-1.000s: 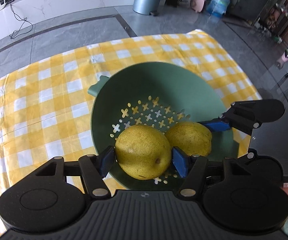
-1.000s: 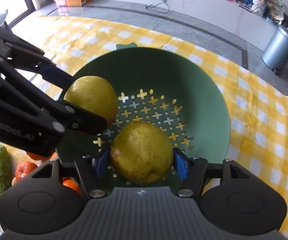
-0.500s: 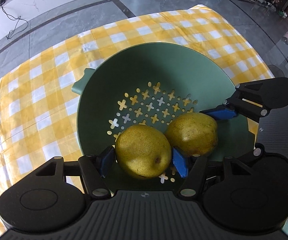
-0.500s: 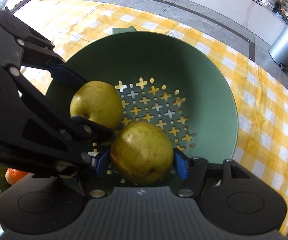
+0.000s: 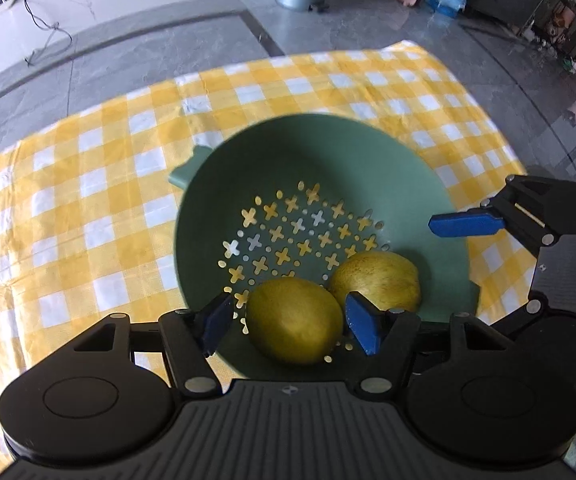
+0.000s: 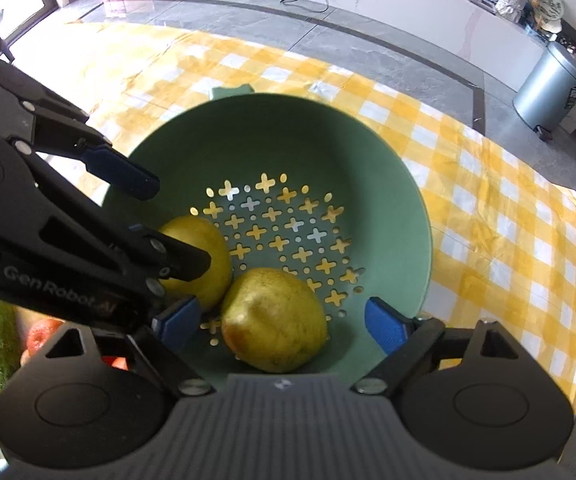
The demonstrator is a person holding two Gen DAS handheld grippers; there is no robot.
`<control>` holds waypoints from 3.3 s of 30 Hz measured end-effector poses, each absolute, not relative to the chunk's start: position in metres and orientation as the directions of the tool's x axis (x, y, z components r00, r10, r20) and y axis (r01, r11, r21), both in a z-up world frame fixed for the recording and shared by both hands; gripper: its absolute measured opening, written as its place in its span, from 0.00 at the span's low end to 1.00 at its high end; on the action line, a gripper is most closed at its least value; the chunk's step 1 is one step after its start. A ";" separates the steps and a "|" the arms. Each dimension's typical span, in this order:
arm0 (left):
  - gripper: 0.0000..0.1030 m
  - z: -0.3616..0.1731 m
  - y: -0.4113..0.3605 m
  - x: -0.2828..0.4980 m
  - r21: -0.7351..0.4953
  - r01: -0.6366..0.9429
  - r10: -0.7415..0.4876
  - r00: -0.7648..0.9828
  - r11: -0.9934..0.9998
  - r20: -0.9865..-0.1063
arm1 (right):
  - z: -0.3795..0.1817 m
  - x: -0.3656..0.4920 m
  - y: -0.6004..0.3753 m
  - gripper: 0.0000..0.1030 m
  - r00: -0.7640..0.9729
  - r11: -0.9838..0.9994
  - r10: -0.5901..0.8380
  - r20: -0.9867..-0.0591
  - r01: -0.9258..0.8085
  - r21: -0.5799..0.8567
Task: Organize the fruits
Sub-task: 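Withdraw both tools from the colander toward the oranges, then grasp an orange with the left tool while the right tool grasps another orange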
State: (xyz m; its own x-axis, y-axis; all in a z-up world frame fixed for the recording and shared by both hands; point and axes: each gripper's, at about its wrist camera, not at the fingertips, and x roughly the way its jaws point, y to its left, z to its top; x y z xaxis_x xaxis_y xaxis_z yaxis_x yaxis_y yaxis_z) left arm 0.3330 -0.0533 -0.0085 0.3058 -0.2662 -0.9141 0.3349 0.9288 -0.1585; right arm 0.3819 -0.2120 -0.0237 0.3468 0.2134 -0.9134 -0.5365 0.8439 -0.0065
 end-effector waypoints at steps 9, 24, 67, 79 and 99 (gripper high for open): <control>0.73 0.056 -0.044 0.254 -0.033 0.334 -0.206 0.497 0.942 -0.843 | 0.019 0.324 -0.218 0.84 0.479 0.902 0.207 -0.853 -0.431 -0.024; 0.73 0.055 0.000 0.127 -0.120 0.220 -0.238 0.666 0.968 -0.707 | 0.015 0.187 -0.220 0.81 0.630 0.938 0.345 -0.696 -0.266 0.223; 0.58 -0.073 0.006 0.138 -0.181 0.187 -0.259 0.632 0.966 -0.731 | -0.075 0.224 -0.199 0.49 0.626 0.957 0.279 -0.729 -0.117 0.265; 0.52 -0.075 0.013 0.141 -0.221 0.160 -0.271 0.637 0.962 -0.722 | -0.084 0.234 -0.198 0.41 0.606 0.954 0.286 -0.742 -0.102 0.283; 0.50 -0.064 0.015 0.134 -0.212 0.140 -0.251 0.659 0.967 -0.709 | -0.076 0.224 -0.201 0.38 0.622 0.960 0.264 -0.737 -0.099 0.260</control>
